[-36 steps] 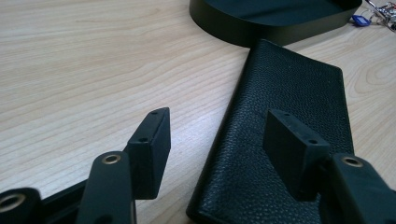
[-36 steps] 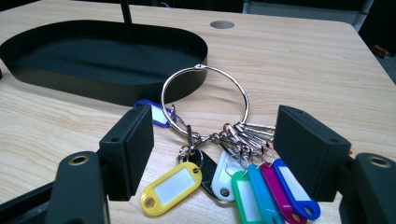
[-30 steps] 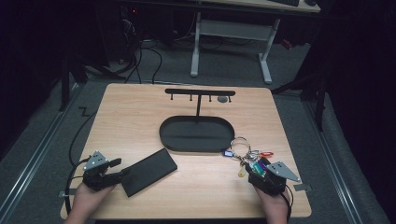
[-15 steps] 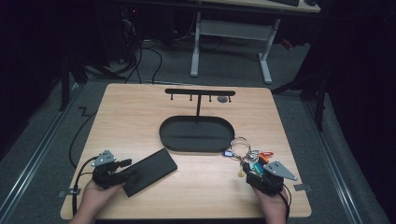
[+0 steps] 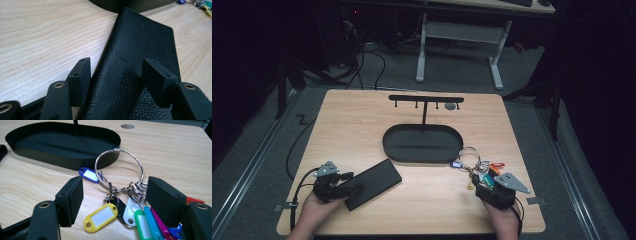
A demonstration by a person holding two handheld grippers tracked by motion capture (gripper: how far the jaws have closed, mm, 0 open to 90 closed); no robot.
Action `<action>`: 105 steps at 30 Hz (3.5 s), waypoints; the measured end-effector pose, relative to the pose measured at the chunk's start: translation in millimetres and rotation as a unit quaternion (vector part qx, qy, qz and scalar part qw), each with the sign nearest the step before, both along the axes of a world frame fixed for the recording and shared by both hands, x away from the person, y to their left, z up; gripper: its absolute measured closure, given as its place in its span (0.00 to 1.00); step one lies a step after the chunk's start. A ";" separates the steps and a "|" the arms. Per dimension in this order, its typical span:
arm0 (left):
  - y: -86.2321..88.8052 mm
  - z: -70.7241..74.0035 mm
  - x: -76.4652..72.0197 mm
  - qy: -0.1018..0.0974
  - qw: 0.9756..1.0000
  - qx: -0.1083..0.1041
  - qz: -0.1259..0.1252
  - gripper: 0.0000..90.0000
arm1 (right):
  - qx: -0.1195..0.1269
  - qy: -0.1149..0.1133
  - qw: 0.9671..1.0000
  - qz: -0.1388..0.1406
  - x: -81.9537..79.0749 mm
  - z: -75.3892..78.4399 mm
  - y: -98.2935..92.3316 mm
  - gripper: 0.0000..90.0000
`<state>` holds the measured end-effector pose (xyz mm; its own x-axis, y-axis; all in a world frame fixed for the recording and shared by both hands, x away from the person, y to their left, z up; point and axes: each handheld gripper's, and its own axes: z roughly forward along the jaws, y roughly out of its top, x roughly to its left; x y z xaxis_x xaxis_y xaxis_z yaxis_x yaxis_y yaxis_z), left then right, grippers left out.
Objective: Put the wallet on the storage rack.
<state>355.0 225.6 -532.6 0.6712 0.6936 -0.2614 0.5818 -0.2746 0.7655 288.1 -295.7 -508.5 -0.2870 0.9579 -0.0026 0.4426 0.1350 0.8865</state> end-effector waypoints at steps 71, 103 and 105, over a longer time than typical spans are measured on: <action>7.2 39.6 -29.8 -0.090 0.995 -0.009 0.028 0.93 | 0.033 0.000 0.999 -0.002 0.7 2.9 -6.8 0.36; -28.3 52.1 -62.3 -0.163 0.986 0.008 -0.035 0.93 | 0.041 0.002 0.999 -0.001 1.1 2.7 -6.5 0.36; -29.2 52.0 -63.5 -0.163 0.986 0.005 -0.037 0.93 | 0.042 0.003 0.999 -0.002 1.5 2.4 -6.8 0.36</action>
